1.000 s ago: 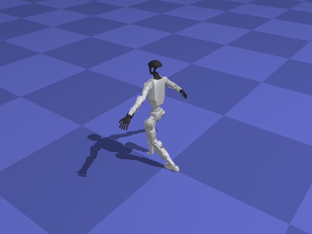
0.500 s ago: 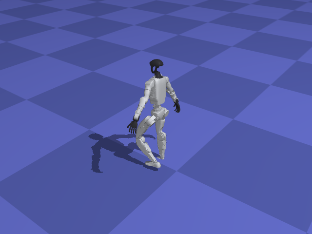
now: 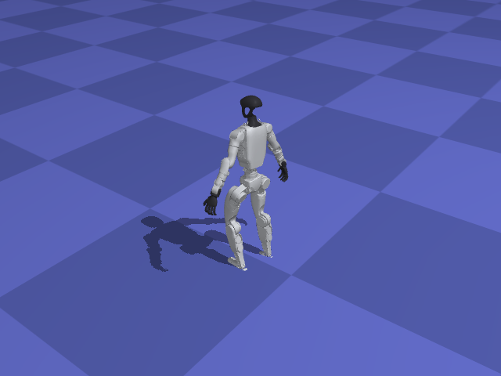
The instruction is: Walk
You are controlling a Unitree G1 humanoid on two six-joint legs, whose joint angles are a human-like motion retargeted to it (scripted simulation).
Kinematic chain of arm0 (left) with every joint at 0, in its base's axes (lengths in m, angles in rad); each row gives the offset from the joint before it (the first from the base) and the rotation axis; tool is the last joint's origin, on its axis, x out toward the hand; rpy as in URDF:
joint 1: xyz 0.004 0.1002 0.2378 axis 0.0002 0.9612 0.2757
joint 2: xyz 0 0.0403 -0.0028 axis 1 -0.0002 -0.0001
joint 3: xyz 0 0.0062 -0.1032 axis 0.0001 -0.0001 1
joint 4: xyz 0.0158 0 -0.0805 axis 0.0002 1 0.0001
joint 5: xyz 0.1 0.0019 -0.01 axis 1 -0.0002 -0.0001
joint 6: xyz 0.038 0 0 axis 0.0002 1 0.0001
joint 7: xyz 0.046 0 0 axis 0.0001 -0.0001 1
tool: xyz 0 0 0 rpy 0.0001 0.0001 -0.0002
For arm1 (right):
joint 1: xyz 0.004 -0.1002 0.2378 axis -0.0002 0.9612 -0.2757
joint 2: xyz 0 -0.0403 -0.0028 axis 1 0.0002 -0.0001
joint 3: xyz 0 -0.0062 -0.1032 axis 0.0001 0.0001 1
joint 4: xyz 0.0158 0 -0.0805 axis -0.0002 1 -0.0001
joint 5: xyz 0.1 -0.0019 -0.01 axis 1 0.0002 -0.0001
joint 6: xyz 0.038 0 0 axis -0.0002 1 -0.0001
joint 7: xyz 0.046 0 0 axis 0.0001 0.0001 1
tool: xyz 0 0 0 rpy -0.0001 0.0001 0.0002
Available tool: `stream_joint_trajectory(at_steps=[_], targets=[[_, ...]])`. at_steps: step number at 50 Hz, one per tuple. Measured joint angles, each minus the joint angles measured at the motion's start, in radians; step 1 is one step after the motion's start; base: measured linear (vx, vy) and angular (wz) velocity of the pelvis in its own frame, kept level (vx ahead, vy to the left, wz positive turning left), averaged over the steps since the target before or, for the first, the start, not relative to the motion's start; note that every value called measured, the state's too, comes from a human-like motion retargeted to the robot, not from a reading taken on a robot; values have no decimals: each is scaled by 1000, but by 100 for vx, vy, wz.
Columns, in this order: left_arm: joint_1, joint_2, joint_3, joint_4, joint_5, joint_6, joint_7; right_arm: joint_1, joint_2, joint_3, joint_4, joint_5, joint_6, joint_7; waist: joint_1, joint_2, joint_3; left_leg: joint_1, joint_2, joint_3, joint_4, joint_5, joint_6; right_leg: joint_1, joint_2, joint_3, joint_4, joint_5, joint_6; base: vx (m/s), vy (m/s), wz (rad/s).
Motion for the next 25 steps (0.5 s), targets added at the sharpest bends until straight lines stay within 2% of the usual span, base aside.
stream_joint_trajectory(at_steps=[12,17,25], targets=[[-39,-34,-52,-31,5,-21,39,-10,48,71,-57,-27,-21,-14,-39,-54,19,46,-71,38,-81,20,40,-127,-66,-1,281,-119,10,2,11,-5],[-51,-43,-74,-44,12,-25,52,-13,66,107,-77,-46,-27,-8,-43,-82,19,39,-92,62,-96,24,49,-218,-125,-108,423,-160,-6,1,6,-15],[-49,-47,-103,-54,17,-26,62,-4,80,148,-91,-64,-30,6,-53,-109,-3,28,-106,63,-135,39,56,-289,-157,-139,447,-172,-22,1,0,1]])
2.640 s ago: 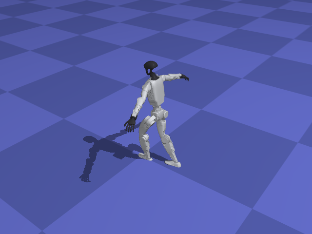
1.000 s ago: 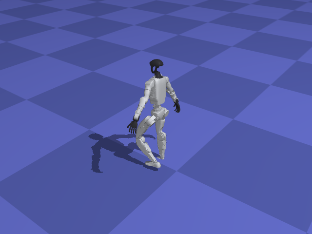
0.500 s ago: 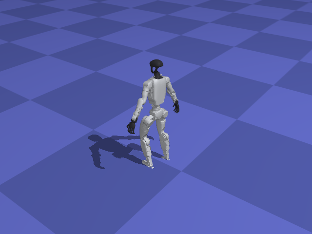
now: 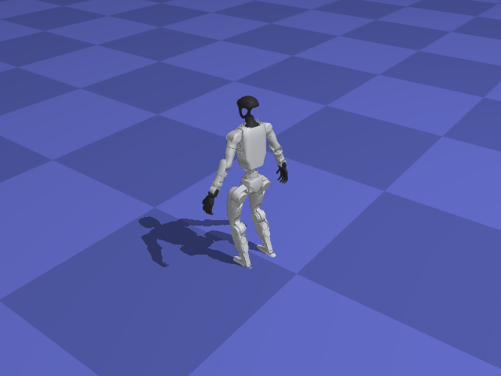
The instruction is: Walk
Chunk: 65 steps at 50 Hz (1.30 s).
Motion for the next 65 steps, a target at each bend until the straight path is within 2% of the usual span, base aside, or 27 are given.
stream_joint_trajectory(at_steps=[15,38,40,45,47,53,65], targets=[[-3,-22,-34,15,-6,0,-21,8,66,47,-12,5,5,17,12,-25,-20,82,10,-14,-97,25,-11,112,18,1,-185,57,6,6,-3,2],[43,-30,-81,30,16,-13,-21,12,100,68,-22,23,-5,-22,17,-11,-14,179,48,9,-152,42,-29,295,54,9,-445,164,26,0,0,0],[88,-65,-92,25,20,-19,0,51,133,77,-23,19,-12,-38,13,-5,10,188,58,14,-75,17,-31,329,57,6,-422,165,27,-3,-1,-2],[58,-28,-94,27,18,-16,-16,14,101,80,-16,19,-6,-21,17,-6,-12,187,54,15,-141,33,-31,321,59,14,-479,178,30,2,0,-1],[94,-57,-104,24,21,-21,0,46,128,87,-15,16,-11,-35,14,1,8,192,64,18,-71,9,-33,353,64,12,-466,181,30,0,0,0],[68,-27,-109,29,19,-19,-13,16,102,91,-3,14,-6,-22,20,-1,-13,186,58,17,-124,22,-31,341,63,19,-509,189,31,2,0,-1],[70,-26,-120,31,12,-24,-9,14,103,100,22,12,-8,-26,27,10,-6,168,66,17,-61,-10,-29,362,73,24,-533,197,29,0,0,0]])
